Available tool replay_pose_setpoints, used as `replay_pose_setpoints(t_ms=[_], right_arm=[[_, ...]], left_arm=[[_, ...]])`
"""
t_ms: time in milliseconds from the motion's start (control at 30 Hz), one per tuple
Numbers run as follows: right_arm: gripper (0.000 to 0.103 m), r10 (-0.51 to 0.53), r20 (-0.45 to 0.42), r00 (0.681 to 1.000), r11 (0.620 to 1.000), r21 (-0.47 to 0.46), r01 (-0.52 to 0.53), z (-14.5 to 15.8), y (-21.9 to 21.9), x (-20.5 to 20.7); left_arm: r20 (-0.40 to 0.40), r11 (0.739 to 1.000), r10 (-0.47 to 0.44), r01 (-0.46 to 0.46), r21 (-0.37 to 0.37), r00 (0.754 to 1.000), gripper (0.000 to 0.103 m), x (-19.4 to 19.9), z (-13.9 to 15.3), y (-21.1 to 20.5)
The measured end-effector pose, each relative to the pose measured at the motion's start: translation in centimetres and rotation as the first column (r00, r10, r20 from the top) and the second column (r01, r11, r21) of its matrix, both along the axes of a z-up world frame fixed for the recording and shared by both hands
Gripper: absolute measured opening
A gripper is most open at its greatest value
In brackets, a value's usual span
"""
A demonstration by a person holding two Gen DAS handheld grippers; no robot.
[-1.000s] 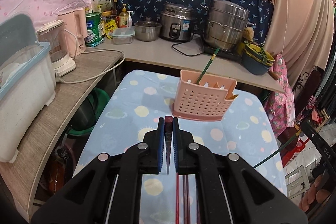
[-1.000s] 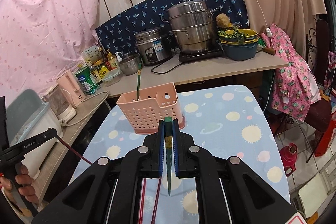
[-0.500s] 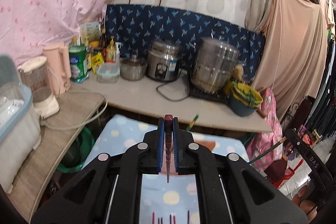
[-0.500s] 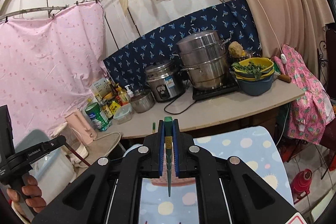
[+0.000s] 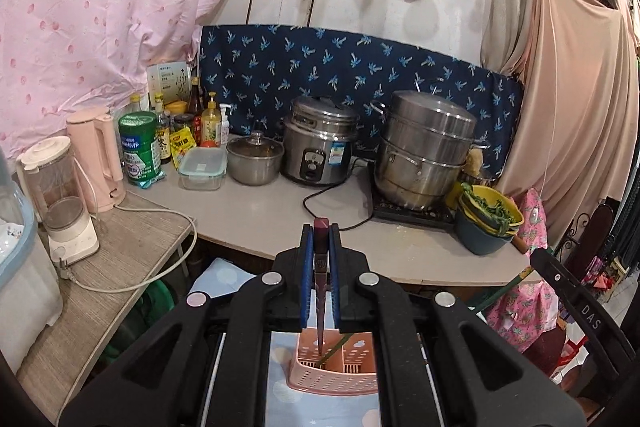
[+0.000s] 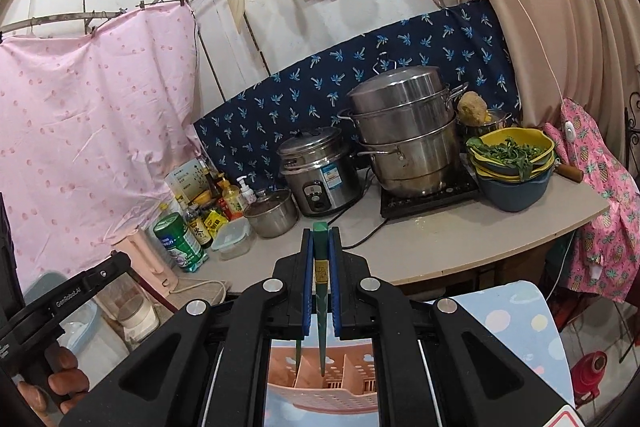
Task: Organize utensils
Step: 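Lower both chopsticks into the pink holder and open both tools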
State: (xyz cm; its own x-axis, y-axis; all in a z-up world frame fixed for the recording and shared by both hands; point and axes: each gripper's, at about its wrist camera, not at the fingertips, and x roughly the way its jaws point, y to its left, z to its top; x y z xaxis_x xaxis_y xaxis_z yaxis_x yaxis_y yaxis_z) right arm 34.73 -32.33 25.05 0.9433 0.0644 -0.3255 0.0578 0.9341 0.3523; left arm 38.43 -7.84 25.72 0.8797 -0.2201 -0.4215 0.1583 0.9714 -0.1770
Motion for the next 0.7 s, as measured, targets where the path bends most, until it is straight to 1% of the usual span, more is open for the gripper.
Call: replay_pose_setpoints(t_ms=[133, 233, 367, 433, 467, 500, 533, 567, 600, 633, 700], right_arm=[[0.007, 0.009, -0.048, 0.999, 1.0, -0.003, -0.009, -2.3, 0.4, 1.8], [0.007, 0.014, -0.081, 0.997, 1.0, -0.01, -0.015, -4.1, 0.7, 2.5], [0.007, 0.017, -0.124, 0.992, 1.0, -0.024, -0.02, -6.2, 1.4, 3.2], [0.008, 0.025, -0.137, 0.99, 0.999, -0.024, -0.029, -6.8, 1.6, 3.4], [0.01, 0.026, -0.136, 0.99, 0.999, -0.025, -0.03, -7.0, 1.7, 3.5], [0.014, 0.022, -0.134, 0.991, 0.999, -0.031, -0.027, -7.0, 1.7, 3.4], [0.02, 0.023, -0.133, 0.991, 0.999, -0.035, -0.028, -6.9, 1.9, 3.3], [0.023, 0.026, -0.128, 0.991, 0.999, -0.038, -0.031, -6.8, 2.0, 3.1], [0.029, 0.021, -0.121, 0.992, 0.999, -0.044, -0.027, -6.5, 2.0, 2.9], [0.031, 0.017, -0.112, 0.994, 0.998, -0.051, -0.023, -6.3, 2.1, 2.6], [0.032, 0.016, -0.099, 0.995, 0.998, -0.055, -0.022, -5.8, 2.2, 1.8]], left_arm=[[-0.037, 1.0, -0.003, 0.003, 0.002, 0.999, 0.007, 1.0, -2.1, -0.1], [-0.061, 1.0, -0.008, 0.009, 0.016, 0.998, 0.007, 1.7, -3.5, -0.4], [-0.088, 1.0, -0.008, 0.01, 0.024, 0.996, 0.008, 2.2, -4.8, -0.5], [-0.1, 1.0, -0.012, 0.015, 0.022, 0.995, 0.008, 2.3, -5.3, -0.5], [-0.1, 1.0, -0.005, 0.008, 0.024, 0.995, 0.012, 2.3, -5.4, -0.4], [-0.1, 1.0, -0.003, 0.005, 0.024, 0.995, 0.016, 2.2, -5.5, -0.3], [-0.099, 1.0, 0.0, 0.002, 0.022, 0.995, 0.027, 2.1, -5.5, -0.2], [-0.097, 1.0, 0.015, -0.013, 0.021, 0.995, 0.04, 1.9, -5.5, 0.0], [-0.091, 1.0, 0.023, -0.022, 0.017, 0.996, 0.043, 1.7, -5.4, 0.1], [-0.085, 0.999, 0.031, -0.03, 0.016, 0.996, 0.047, 1.5, -5.2, 0.3], [-0.086, 0.999, 0.033, -0.032, 0.017, 0.996, 0.048, 1.0, -5.0, 0.4]])
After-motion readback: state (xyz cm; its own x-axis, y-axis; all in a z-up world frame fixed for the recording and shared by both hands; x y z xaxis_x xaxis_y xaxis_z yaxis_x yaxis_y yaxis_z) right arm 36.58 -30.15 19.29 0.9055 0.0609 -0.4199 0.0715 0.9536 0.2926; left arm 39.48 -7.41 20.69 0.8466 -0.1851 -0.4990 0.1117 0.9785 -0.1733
